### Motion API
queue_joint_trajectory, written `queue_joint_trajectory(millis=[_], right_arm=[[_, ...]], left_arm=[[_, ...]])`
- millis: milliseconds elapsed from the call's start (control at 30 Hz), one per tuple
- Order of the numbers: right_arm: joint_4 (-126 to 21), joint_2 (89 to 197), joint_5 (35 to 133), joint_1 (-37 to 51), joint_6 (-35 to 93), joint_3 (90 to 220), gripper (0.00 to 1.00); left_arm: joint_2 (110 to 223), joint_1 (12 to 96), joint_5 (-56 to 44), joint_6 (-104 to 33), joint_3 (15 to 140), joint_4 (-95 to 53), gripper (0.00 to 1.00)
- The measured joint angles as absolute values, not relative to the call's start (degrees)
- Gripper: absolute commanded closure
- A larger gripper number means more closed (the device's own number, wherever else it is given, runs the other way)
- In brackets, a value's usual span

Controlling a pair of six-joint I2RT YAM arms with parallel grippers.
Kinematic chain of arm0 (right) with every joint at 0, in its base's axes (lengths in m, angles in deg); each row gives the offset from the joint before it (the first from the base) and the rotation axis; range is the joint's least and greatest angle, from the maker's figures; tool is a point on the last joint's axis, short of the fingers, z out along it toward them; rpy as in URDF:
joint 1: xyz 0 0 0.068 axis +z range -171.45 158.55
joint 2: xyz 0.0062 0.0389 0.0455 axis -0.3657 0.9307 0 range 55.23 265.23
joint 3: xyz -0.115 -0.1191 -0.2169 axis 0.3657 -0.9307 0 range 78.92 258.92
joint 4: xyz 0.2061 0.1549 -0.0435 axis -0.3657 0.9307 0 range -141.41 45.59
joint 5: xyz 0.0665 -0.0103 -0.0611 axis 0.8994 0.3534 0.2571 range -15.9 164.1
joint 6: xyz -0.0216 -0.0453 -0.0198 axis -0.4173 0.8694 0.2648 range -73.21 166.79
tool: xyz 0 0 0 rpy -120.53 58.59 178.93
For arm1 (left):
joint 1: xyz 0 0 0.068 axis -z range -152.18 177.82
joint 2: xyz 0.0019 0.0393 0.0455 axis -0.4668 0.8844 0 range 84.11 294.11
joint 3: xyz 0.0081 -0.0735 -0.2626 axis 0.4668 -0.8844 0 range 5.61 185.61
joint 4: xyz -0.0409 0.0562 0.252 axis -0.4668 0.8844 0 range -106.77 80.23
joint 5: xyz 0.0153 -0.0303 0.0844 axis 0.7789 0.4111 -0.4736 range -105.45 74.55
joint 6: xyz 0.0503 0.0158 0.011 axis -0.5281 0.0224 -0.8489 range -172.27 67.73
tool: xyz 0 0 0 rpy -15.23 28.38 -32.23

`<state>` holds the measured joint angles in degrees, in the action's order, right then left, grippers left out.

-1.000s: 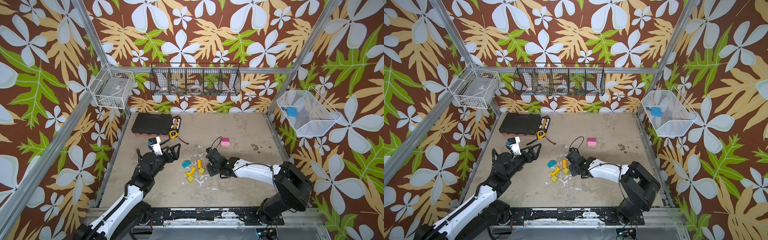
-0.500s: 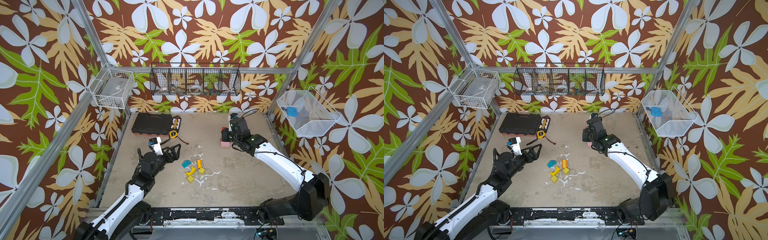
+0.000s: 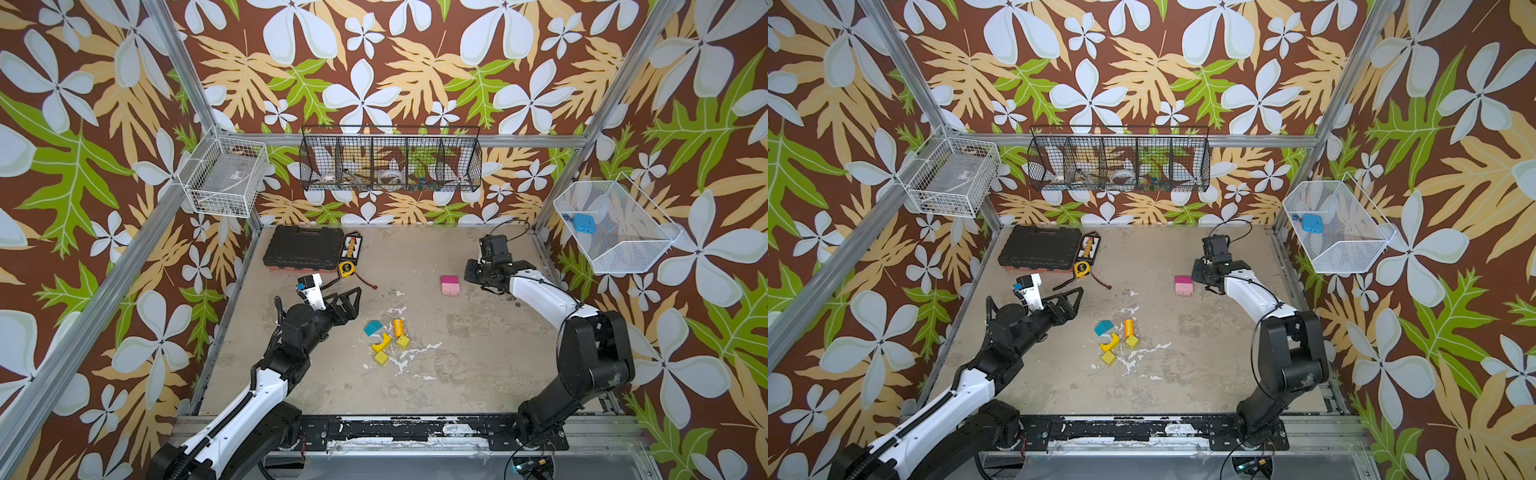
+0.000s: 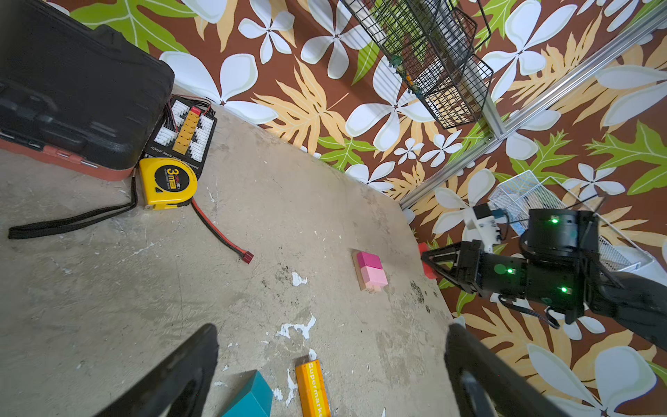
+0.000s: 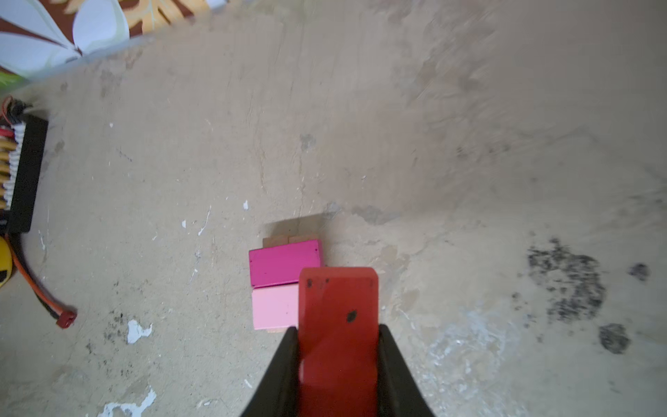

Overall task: Build the wood block tower
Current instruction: 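Carry the red block with the right gripper toward the pink-topped tower, then lower the red block onto the top of the tower with the right gripper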

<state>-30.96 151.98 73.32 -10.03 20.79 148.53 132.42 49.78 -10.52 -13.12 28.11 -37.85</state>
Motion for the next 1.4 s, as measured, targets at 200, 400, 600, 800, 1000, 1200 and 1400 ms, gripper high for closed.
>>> queue_joint_trajectory(millis=[200, 400, 600, 800, 1000, 1200, 1400], right_arm=[[-28.7, 155.8, 73.8, -10.1, 23.1, 149.7, 1.00], [-29.1, 157.0, 73.9, -10.0, 24.5, 150.2, 1.00], [-29.2, 157.6, 74.8, -9.2, 25.8, 150.4, 0.97], [-29.1, 159.2, 75.2, -7.2, 26.7, 152.2, 0.96], [-28.7, 160.4, 74.9, -6.3, 27.5, 153.3, 0.95], [-28.6, 162.3, 74.4, -6.2, 27.7, 154.3, 0.94], [-28.2, 163.6, 74.5, -6.1, 28.0, 155.0, 0.93]], left_arm=[[132.0, 49.8, -10.7, -13.1, 28.1, -37.8, 0.01], [132.3, 49.8, -10.6, -13.1, 28.1, -37.8, 0.01], [132.6, 49.8, -10.6, -13.1, 28.1, -37.8, 0.01], [133.0, 49.8, -10.4, -12.9, 28.1, -37.8, 0.01], [133.2, 49.8, -10.4, -12.9, 28.1, -37.8, 0.01], [133.4, 49.8, -10.2, -12.9, 28.1, -37.8, 0.01], [133.4, 49.8, -10.2, -12.2, 28.1, -37.8, 0.01]])
